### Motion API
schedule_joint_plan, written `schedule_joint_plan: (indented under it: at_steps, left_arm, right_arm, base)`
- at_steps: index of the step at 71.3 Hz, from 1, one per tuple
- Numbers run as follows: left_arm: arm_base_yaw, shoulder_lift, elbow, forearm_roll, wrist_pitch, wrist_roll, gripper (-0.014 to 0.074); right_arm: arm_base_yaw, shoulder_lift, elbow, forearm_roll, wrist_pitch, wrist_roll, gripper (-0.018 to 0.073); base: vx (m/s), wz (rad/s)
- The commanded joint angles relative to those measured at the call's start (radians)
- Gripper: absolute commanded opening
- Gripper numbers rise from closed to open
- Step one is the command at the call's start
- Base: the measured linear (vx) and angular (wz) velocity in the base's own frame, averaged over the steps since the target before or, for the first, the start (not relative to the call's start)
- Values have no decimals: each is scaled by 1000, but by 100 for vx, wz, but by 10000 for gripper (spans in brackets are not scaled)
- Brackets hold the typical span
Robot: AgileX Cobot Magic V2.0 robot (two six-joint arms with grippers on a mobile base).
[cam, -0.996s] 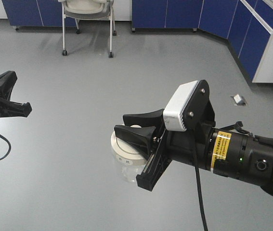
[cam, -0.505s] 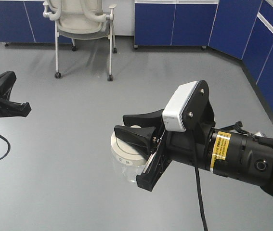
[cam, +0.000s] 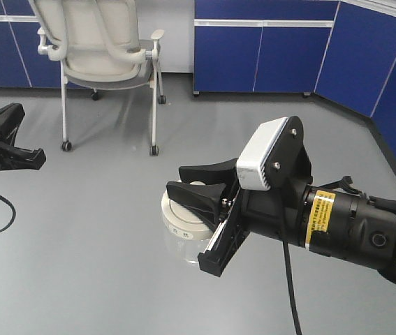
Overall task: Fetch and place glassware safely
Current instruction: 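Drive the base across the lab holding the jar in the right gripper, then approach the black countertop with the jar held in the right gripper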
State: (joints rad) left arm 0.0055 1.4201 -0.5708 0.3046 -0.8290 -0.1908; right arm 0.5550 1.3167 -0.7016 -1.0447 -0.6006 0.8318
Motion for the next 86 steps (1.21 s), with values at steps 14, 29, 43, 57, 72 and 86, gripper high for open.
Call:
schedule_joint_plan:
  at_steps: [14, 29, 43, 57, 72, 86]
  left_arm:
    - [-1, -27, -20, -18, -71, -3, 3]
    - [-1, -27, -20, -18, -71, -3, 3]
    - [-1, -27, -20, -18, -71, -3, 3]
    - [-1, -27, -20, -18, -71, -3, 3]
    - [-1, -27, -20, -18, -71, -3, 3]
    - [-1, -27, -20, -18, -71, -3, 3]
  right_arm:
    - [-1, -32, -30, 40, -64, -9, 0]
    - [-1, -32, -30, 40, -67, -9, 0]
    - [-1, -32, -30, 40, -63, -9, 0]
    - [-1, -32, -30, 40, -63, -9, 0]
    - [-1, -32, -30, 40, -63, -9, 0]
    - [-1, -32, -30, 40, -63, -9, 0]
  base:
    - [69, -1]
    - [64, 0]
    - [59, -2]
    - [50, -2]
    - [40, -8]
    - [32, -31]
